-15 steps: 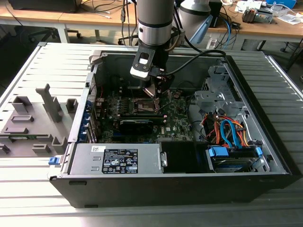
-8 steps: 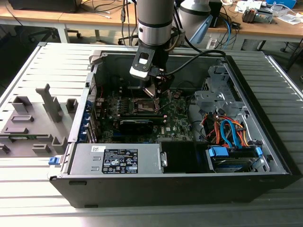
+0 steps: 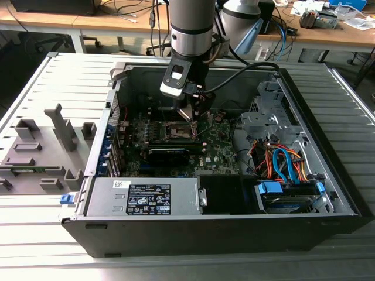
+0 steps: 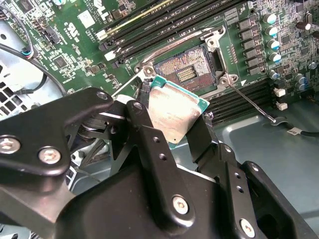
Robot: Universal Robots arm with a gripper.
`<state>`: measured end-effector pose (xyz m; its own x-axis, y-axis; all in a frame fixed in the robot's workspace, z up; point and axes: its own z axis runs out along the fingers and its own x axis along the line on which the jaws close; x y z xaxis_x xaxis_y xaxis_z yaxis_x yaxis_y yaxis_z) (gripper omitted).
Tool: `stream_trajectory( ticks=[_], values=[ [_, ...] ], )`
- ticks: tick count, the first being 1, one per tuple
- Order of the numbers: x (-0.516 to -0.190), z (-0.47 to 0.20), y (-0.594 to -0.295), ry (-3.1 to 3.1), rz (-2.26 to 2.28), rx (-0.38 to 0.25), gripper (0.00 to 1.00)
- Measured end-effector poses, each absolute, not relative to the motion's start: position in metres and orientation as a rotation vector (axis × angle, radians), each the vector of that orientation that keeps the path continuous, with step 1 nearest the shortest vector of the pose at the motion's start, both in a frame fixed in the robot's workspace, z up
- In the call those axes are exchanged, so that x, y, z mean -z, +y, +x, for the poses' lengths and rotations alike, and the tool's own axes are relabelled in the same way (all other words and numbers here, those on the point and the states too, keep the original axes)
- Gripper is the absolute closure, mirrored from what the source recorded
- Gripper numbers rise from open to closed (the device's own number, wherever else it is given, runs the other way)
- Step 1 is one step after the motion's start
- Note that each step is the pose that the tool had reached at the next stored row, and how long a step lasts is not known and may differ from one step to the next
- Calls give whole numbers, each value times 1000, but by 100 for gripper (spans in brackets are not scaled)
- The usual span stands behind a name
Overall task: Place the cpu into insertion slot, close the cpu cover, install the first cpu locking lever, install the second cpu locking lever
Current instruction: 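Place the cpu into insertion slot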
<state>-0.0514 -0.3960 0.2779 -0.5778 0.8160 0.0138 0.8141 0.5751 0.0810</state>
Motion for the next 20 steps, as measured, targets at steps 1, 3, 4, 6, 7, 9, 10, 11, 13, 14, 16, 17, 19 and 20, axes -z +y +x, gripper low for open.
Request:
stream_trajectory(
  ticks=[1,3,4,6,7,9,10,11,13,14,16,17,19,20],
  values=[
    [-278,-51,-396,2758,1444,-120,46],
    [-278,-51,-396,2743,1469,-115,46],
    [-278,-51,-396,2738,1477,-113,46],
    [-278,-51,-396,2732,1485,-111,46],
    [-278,-51,-396,2730,1488,-110,46],
    [-278,-51,-396,2727,1492,-108,46],
    [-278,-51,-396,2726,1494,-108,46],
    [-278,-51,-396,2725,1496,-107,46],
    [-278,-51,-396,2722,1500,-107,46],
    [-278,-51,-396,2721,1502,-106,46],
    [-278,-51,-396,2717,1507,-105,46],
    [-278,-51,-396,2715,1511,-105,46],
    [-278,-51,-396,2712,1516,-104,46],
    [-278,-51,-396,2710,1519,-104,46]
  ],
)
